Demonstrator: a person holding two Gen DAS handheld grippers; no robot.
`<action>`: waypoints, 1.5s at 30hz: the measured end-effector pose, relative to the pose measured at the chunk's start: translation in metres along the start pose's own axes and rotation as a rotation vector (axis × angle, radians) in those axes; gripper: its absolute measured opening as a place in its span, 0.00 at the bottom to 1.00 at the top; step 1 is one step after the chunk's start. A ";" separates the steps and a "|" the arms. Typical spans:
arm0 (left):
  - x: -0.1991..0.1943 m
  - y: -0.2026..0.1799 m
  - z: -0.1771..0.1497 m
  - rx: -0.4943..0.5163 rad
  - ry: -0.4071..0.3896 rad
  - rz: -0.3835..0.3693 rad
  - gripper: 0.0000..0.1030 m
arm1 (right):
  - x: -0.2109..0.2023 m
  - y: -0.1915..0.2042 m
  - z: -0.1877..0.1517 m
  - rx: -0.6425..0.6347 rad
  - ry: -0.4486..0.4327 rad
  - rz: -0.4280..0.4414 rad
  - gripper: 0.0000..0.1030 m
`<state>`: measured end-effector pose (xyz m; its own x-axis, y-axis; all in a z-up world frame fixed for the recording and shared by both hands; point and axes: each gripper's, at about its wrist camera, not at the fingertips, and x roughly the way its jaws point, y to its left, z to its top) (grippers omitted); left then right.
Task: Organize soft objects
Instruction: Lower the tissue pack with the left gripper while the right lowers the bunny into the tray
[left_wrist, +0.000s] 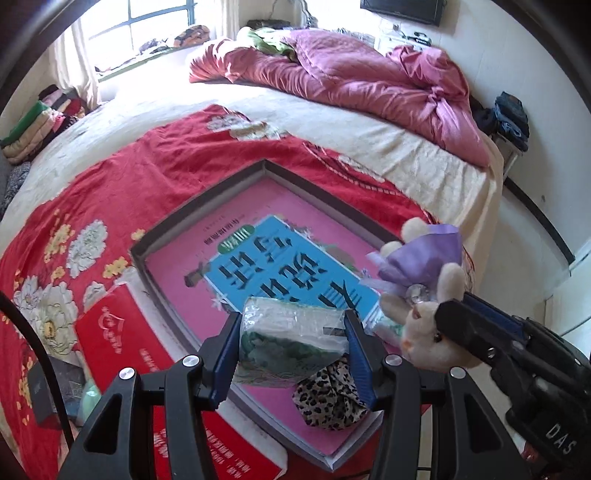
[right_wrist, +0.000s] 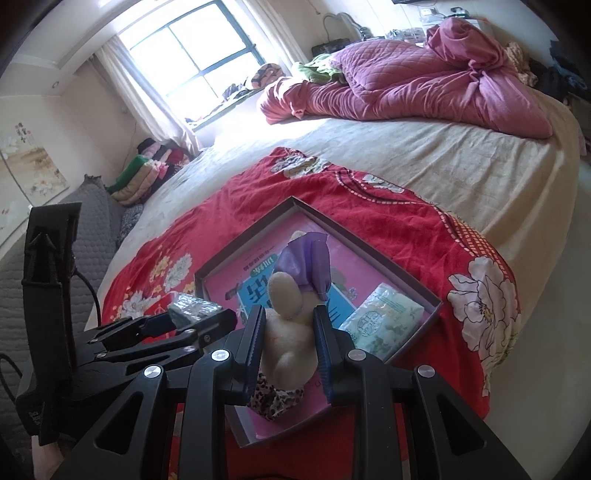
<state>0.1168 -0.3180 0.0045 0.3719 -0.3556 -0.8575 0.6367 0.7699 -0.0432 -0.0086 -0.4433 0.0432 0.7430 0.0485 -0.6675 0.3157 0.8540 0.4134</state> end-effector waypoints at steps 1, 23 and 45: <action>0.004 -0.001 0.000 0.006 0.014 0.008 0.51 | 0.003 -0.001 -0.001 0.001 0.010 0.002 0.26; 0.034 0.012 0.001 -0.045 0.080 -0.019 0.52 | 0.044 -0.003 -0.019 -0.036 0.114 -0.018 0.28; 0.049 0.021 0.006 -0.084 0.117 0.002 0.53 | 0.035 -0.004 -0.013 -0.084 0.080 -0.108 0.37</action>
<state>0.1526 -0.3227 -0.0354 0.2886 -0.2939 -0.9112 0.5752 0.8141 -0.0804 0.0081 -0.4383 0.0101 0.6574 -0.0076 -0.7535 0.3378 0.8968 0.2856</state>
